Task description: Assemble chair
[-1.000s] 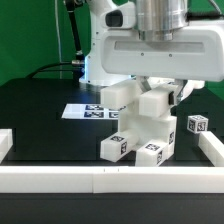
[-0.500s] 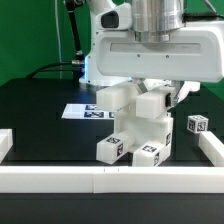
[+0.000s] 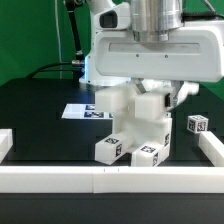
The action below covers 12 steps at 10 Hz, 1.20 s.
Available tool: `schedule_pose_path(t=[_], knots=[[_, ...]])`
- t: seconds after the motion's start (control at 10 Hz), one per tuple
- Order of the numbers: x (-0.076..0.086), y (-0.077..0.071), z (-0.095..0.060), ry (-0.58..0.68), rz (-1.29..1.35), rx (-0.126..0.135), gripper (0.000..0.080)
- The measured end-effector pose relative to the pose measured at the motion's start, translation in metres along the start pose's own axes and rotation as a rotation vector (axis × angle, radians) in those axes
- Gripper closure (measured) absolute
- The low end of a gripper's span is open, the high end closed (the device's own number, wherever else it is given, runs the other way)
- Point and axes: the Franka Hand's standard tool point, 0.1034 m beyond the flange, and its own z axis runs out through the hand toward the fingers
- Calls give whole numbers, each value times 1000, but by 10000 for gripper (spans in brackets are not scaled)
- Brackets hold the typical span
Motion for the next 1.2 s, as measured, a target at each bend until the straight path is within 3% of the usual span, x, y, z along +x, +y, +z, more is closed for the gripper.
schedule_pose_path(t=[0.1, 0.2, 0.3, 1.0, 1.2], knots=[[0, 0, 0, 0, 0, 0, 427], [0, 0, 0, 0, 0, 0, 246], [0, 0, 0, 0, 0, 0, 175], [0, 0, 0, -2, 0, 0, 151], [-1, 0, -16, -6, 9, 11, 151]])
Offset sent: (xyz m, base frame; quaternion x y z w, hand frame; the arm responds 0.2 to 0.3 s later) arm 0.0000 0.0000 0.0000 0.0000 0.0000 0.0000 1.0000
